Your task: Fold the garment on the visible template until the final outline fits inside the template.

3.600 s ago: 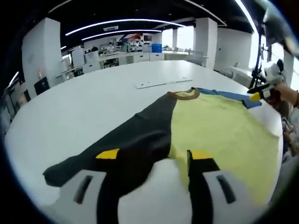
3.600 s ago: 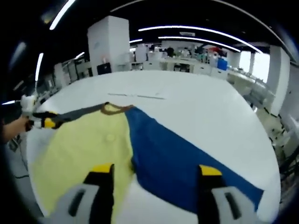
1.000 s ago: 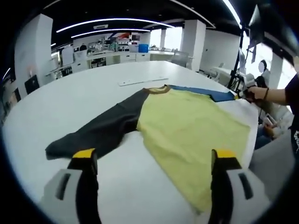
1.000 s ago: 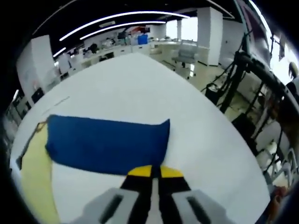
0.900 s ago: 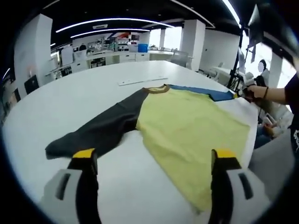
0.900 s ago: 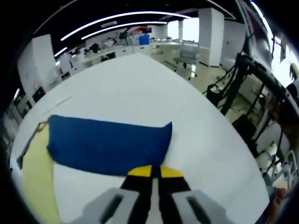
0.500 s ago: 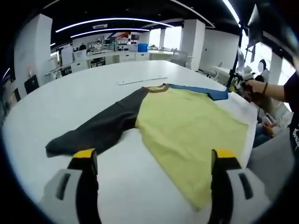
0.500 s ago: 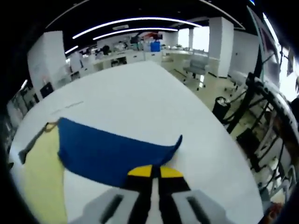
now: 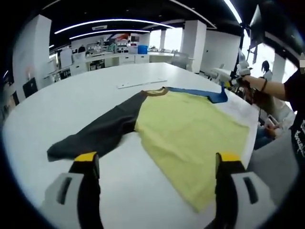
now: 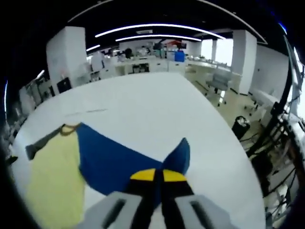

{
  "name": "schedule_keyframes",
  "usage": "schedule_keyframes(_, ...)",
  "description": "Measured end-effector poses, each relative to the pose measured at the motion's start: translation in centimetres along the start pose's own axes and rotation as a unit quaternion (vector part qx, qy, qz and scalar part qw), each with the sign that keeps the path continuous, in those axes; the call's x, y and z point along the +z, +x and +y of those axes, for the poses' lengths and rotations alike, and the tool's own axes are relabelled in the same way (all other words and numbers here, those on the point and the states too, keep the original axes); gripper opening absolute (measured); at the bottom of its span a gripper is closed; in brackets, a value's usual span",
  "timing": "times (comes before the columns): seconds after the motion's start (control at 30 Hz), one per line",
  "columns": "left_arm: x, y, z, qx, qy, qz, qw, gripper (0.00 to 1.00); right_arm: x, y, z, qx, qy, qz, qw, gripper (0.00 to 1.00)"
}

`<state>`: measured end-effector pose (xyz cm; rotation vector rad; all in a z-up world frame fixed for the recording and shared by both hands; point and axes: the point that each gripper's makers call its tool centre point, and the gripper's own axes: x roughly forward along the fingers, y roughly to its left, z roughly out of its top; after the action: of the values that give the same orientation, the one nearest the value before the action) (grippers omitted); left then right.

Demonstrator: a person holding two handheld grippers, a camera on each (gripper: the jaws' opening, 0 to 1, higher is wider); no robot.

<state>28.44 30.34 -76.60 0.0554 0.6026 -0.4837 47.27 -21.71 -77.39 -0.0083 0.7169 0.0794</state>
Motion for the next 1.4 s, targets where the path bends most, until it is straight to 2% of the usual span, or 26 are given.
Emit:
schedule_keyframes(0.37, -0.7, -0.3, -0.1, 0.002, -0.002, 0.006, 1.0, 0.99, 2.3, 0.7, 4.6, 0.032, -0.033, 0.0, 0.999, 0.0)
schedule_keyframes(0.8, -0.3, -0.2, -0.1, 0.003, -0.017, -0.01, 0.9998, 0.99, 4.4, 2.0, 8.7, 0.064, -0.058, 0.002, 0.9963, 0.0)
schedule_keyframes(1.13, -0.1, 0.2, -1.1, -0.007, -0.012, -0.008, 0.9999, 0.98, 6.2, 3.0, 12.3, 0.092, -0.076, 0.001, 0.9928, 0.0)
schedule_keyframes(1.27, 0.0, 0.2, -1.0, -0.007, -0.019, -0.017, 0.9997, 0.99, 6.4, 2.8, 14.1, 0.101, -0.101, 0.002, 0.9897, 0.0)
schedule_keyframes(1.4, -0.2, 0.2, -1.4, -0.011, -0.016, -0.011, 0.9998, 0.99, 6.9, 3.1, 15.6, 0.112, -0.112, 0.002, 0.9873, 0.0)
